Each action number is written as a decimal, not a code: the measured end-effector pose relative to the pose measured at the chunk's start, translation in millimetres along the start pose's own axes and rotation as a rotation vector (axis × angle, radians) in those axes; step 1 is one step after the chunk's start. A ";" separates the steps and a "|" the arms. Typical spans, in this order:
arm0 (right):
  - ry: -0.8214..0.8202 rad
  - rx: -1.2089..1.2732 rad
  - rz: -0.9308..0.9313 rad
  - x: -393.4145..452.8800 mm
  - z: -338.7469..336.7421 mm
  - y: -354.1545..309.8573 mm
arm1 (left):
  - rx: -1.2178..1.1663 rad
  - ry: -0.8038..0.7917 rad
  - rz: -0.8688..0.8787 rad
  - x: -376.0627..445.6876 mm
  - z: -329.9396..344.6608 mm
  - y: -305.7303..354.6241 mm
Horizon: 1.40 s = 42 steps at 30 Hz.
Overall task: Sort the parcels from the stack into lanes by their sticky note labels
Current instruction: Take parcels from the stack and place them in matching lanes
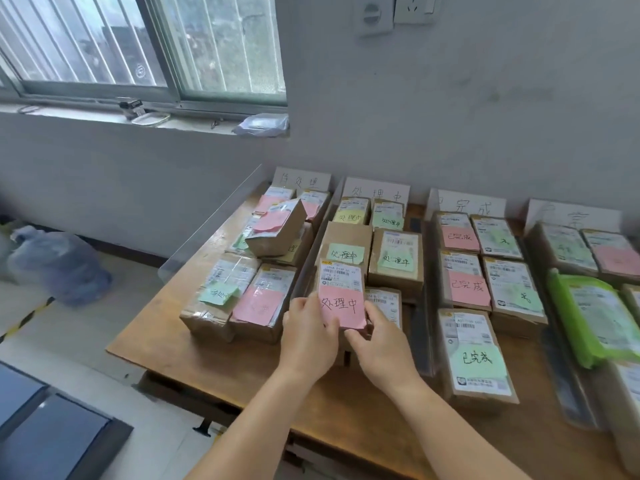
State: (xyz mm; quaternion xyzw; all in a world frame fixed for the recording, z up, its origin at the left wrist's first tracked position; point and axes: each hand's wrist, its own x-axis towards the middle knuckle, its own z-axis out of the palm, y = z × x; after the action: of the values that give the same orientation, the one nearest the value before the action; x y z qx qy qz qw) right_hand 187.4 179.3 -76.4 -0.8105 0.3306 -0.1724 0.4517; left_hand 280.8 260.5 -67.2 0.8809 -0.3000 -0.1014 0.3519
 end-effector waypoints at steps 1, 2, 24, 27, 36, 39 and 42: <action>0.008 -0.017 0.002 1.2 4.9 -0.9 | 0.046 -0.021 0.028 1.7 -0.8 -2.7; 0.014 -0.031 -0.001 2.5 9.6 -2.0 | 0.101 -0.044 0.059 3.4 -1.7 -4.9; 0.069 -0.660 -0.038 -25.3 -45.6 11.5 | 0.603 -0.243 0.552 6.1 -5.2 40.5; 0.096 -0.700 0.011 -40.7 -76.5 24.9 | 0.578 -0.272 0.590 -7.8 13.3 65.5; 0.207 -0.695 0.155 -118.4 -193.7 77.8 | 0.467 -0.305 0.691 -82.8 87.3 158.0; 0.234 -0.699 0.190 -152.5 -234.7 97.7 | 0.453 -0.330 0.715 -115.4 112.9 188.8; 0.248 -0.685 0.219 -182.9 -273.2 117.5 | 0.443 -0.326 0.730 -147.1 138.9 218.0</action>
State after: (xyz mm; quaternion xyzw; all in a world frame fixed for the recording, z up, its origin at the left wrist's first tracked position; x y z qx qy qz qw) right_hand -147.3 92.9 -26.8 -0.8473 0.5061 -0.0995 0.1268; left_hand 9.5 146.3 -25.2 0.7440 -0.6568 -0.0412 0.1159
